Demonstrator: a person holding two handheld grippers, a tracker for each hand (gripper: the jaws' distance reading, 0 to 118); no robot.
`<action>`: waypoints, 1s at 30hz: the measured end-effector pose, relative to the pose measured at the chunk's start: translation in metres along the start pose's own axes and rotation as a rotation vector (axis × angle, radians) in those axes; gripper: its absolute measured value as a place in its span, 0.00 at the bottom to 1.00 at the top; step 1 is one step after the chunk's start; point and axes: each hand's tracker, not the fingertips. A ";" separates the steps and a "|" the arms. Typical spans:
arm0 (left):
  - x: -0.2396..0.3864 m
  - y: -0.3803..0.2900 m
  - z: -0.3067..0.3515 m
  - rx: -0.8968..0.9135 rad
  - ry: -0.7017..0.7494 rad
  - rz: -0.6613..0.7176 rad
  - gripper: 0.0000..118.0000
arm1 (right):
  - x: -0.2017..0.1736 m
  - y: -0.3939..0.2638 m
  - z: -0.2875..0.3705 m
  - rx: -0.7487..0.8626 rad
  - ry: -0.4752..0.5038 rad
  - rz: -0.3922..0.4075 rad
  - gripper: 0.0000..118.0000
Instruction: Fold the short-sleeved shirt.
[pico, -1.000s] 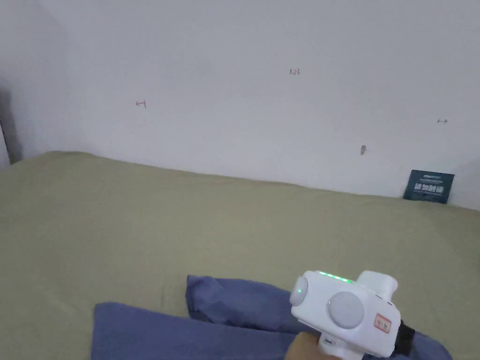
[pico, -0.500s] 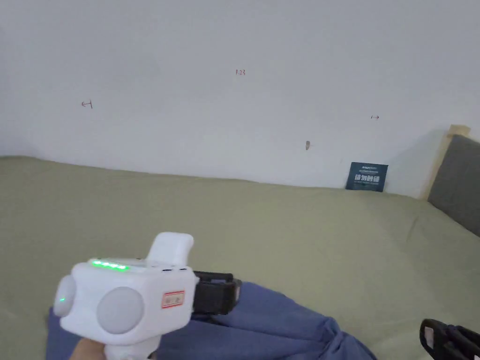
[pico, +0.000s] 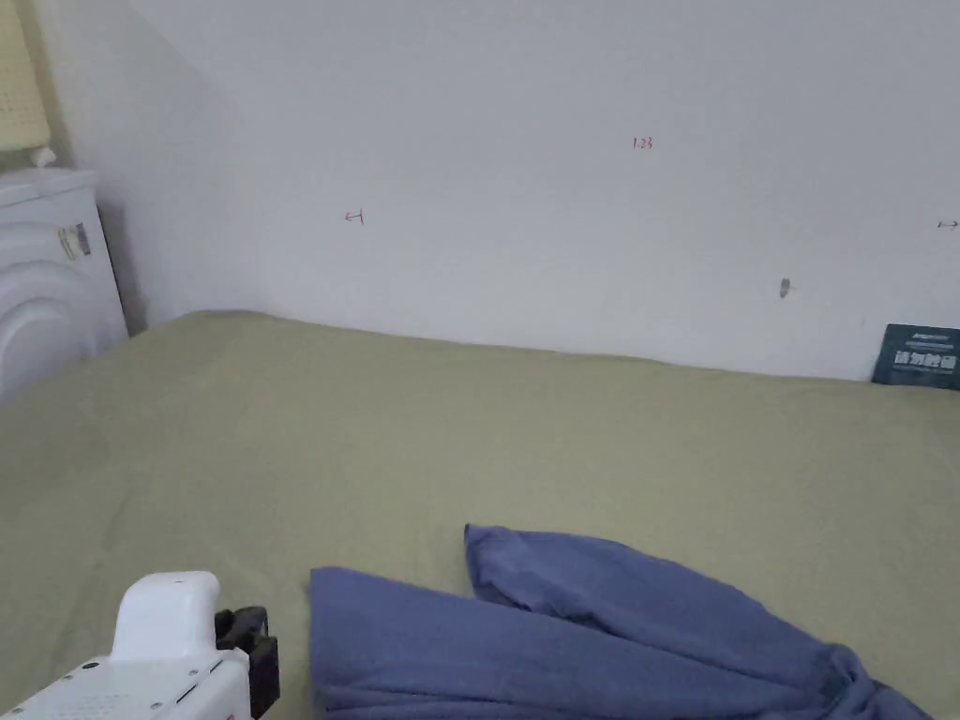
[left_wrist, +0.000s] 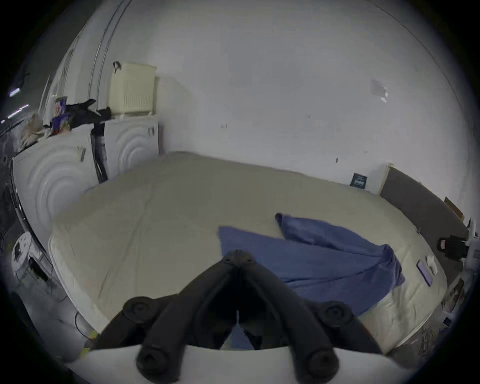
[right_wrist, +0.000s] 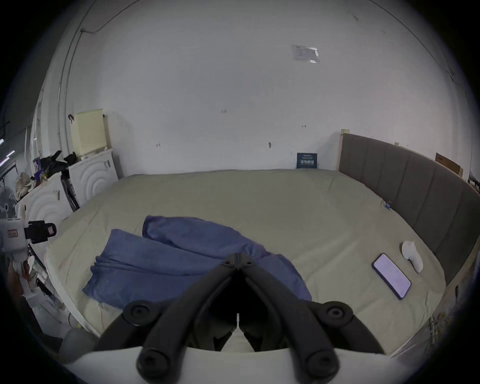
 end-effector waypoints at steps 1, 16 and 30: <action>-0.003 0.001 -0.007 -0.023 -0.008 0.006 0.00 | 0.000 -0.003 -0.002 -0.014 -0.004 -0.002 0.00; 0.007 0.058 -0.302 -0.568 -0.015 -0.070 0.93 | 0.040 -0.005 -0.032 -0.120 -0.049 -0.032 0.00; 0.031 0.039 -0.290 -0.598 0.002 -0.154 0.59 | 0.070 -0.024 -0.166 -0.421 0.003 -0.027 0.99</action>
